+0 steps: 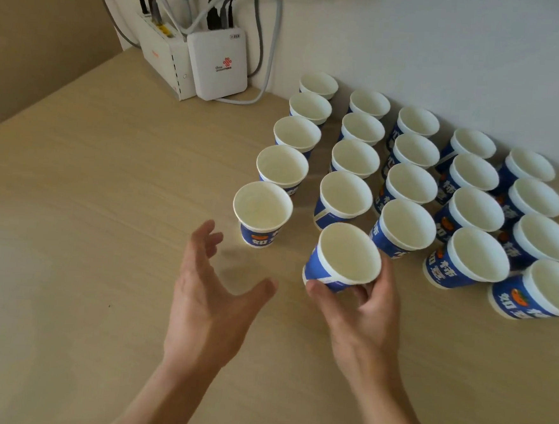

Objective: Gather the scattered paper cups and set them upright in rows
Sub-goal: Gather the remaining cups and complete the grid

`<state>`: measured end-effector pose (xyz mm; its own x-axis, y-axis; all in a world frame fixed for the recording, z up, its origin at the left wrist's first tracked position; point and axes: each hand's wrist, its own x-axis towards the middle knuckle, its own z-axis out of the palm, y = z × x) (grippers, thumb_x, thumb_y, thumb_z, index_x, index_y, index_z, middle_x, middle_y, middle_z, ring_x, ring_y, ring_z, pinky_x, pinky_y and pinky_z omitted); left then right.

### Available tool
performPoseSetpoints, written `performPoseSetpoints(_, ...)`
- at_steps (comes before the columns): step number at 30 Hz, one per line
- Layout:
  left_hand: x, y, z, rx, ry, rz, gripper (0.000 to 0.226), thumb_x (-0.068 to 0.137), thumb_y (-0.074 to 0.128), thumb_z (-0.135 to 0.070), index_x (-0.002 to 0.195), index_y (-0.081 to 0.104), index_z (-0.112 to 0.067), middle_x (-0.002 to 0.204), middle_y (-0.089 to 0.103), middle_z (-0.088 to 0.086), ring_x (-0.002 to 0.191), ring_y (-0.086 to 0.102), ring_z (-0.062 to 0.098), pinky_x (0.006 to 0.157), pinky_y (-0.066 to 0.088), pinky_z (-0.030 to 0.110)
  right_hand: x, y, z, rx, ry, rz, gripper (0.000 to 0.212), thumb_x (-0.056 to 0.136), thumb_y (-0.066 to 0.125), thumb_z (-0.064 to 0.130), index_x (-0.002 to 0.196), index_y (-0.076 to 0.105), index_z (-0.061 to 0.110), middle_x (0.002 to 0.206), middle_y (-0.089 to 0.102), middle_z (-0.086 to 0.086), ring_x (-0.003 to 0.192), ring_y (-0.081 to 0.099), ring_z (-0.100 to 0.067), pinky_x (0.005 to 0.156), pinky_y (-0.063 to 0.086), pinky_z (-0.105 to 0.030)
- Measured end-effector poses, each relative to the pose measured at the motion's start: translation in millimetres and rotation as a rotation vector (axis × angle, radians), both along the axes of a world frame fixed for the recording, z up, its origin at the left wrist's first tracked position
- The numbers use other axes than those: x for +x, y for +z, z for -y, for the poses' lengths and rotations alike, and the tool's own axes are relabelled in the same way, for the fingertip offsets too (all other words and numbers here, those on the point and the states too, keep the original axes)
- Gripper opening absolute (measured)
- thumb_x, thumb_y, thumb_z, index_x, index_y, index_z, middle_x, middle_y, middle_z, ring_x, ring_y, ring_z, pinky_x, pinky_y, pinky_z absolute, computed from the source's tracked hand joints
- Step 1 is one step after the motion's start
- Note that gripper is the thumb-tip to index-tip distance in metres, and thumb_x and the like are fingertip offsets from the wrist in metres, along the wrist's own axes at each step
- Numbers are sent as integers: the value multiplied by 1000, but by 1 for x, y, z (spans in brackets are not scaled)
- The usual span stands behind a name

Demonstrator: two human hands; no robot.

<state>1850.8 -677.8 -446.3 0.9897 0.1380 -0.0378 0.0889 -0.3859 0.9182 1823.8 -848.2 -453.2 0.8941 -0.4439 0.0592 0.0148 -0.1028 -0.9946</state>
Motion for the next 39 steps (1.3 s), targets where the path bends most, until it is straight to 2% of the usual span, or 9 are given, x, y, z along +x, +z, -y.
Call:
performPoseSetpoints(3, -18, -3, -3, 1, -2, -15, 98, 61, 93, -30, 143, 39, -35, 136, 53, -19, 128, 49, 2, 109, 45, 39, 9, -2, -7, -101, -25, -30, 68, 71, 88, 4, 127, 55, 21, 117, 67, 8, 112, 66, -15, 97, 54, -32)
performPoseSetpoints(6, -29, -5, -5, 2, -21, -19, 97, 59, 94, -32, 140, 42, -38, 134, 53, -24, 124, 49, -5, 105, 45, 32, 16, -4, -11, -158, -36, -45, 64, 71, 86, 3, 124, 55, 22, 116, 64, 4, 110, 64, -15, 99, 53, -40)
performPoseSetpoints(11, -35, -4, -7, 14, -59, -35, 93, 59, 93, -30, 138, 45, -38, 131, 53, -29, 121, 47, -14, 98, 41, 22, 21, -4, -14, -244, -84, -55, 64, 71, 86, 5, 113, 51, 39, 112, 61, 9, 103, 61, -4, 94, 52, -28)
performPoseSetpoints(17, -40, -1, -8, 34, -72, -88, 93, 58, 92, -35, 138, 45, -42, 128, 52, -30, 116, 53, -3, 92, 41, 23, 22, -7, -15, -254, -124, -48, 64, 71, 83, 1, 105, 51, 44, 106, 62, 10, 91, 62, 2, 86, 50, -17)
performPoseSetpoints(23, -44, 0, -9, 51, -91, -92, 92, 59, 91, -34, 138, 45, -40, 132, 53, -28, 120, 51, -3, 99, 43, 26, 24, -5, -14, -222, -120, -70, 62, 72, 83, 0, 107, 52, 41, 112, 63, 3, 98, 64, -9, 95, 53, -38)
performPoseSetpoints(28, -52, 4, -8, 78, -99, -96, 90, 62, 90, -37, 139, 44, -39, 133, 53, -29, 125, 49, -5, 100, 41, 21, 6, -10, -11, -197, -103, -109, 71, 72, 83, 0, 129, 50, 28, 124, 61, 7, 111, 61, -2, 103, 49, -30)
performPoseSetpoints(31, -67, 28, -3, 83, -122, -130, 84, 68, 84, -40, 142, 43, -33, 135, 54, -21, 125, 50, -1, 102, 42, 24, -25, 4, -4, -177, -122, -179, 72, 75, 82, -2, 137, 50, 18, 131, 59, 2, 123, 57, -8, 106, 46, -29)
performPoseSetpoints(36, -97, 87, 10, 80, -194, -182, 71, 80, 79, -36, 140, 44, -24, 137, 55, -9, 126, 52, 11, 105, 44, 33, -77, 59, 27, -70, -262, -290, 59, 81, 76, -3, 133, 52, 12, 128, 59, -3, 117, 58, -9, 104, 51, -34)
performPoseSetpoints(39, -113, 125, 21, 83, -262, -184, 68, 82, 79, -32, 140, 45, -21, 138, 56, -5, 127, 52, 15, 105, 43, 31, -110, 102, 46, -48, -310, -294, 52, 83, 75, -2, 128, 54, 14, 125, 60, -3, 114, 60, -12, 94, 51, -15)
